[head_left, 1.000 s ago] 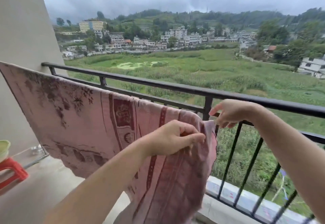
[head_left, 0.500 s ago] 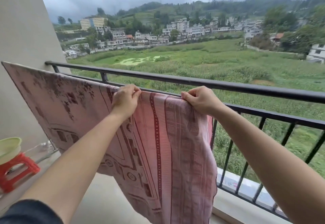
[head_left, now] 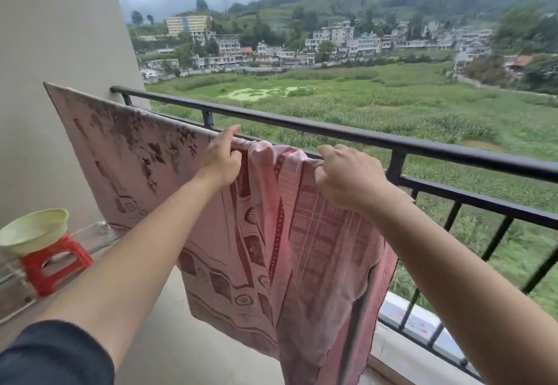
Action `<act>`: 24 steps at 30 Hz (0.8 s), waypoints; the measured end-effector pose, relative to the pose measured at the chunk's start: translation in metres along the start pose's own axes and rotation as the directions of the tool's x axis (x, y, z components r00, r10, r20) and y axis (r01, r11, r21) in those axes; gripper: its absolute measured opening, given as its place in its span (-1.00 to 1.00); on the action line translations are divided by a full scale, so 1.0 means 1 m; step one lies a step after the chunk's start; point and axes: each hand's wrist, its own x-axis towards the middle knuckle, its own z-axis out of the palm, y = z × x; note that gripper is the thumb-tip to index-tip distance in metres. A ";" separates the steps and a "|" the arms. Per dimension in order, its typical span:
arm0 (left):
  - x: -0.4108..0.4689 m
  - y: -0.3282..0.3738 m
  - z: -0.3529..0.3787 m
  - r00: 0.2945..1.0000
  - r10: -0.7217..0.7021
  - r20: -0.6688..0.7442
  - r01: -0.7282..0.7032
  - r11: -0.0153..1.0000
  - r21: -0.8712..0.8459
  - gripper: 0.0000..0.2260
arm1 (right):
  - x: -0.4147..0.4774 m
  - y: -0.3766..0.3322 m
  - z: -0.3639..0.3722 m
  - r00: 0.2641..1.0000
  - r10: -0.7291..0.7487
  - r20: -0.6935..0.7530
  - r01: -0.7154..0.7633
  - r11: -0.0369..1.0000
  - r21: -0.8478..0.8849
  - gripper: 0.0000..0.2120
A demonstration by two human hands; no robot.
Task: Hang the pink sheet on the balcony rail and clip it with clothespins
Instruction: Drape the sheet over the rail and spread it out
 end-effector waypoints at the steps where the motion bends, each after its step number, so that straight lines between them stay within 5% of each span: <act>1: 0.006 -0.011 -0.002 0.999 0.014 0.052 -0.019 0.996 0.090 -0.44 | 0.004 -0.009 0.006 0.999 0.004 -0.033 -0.004 1.000 0.013 -0.60; 7: 0.059 -0.084 -0.017 0.962 0.029 0.271 -0.155 0.876 0.457 -0.38 | 0.046 -0.069 0.049 0.994 0.026 -0.102 -0.030 0.999 -0.041 -0.40; 12: 0.103 -0.142 -0.036 0.950 0.131 0.283 -0.259 0.835 0.485 -0.54 | 0.080 -0.095 0.071 0.994 0.100 -0.048 -0.109 0.961 -0.253 -0.32; 18: 0.149 -0.203 -0.057 0.951 0.102 0.293 -0.238 0.846 0.478 -0.45 | 0.091 -0.096 0.060 0.955 0.277 0.106 -0.229 0.916 -0.330 -0.61; 21: 0.165 -0.225 -0.060 0.946 0.121 0.300 -0.253 0.856 0.451 -0.51 | 0.115 -0.121 0.055 0.908 0.317 0.275 -0.239 0.929 -0.283 -0.40; 24: 0.176 -0.257 -0.067 0.935 0.218 0.280 -0.321 0.857 0.404 -0.42 | 0.156 -0.174 0.082 0.978 0.180 0.110 -0.168 0.980 -0.109 -0.24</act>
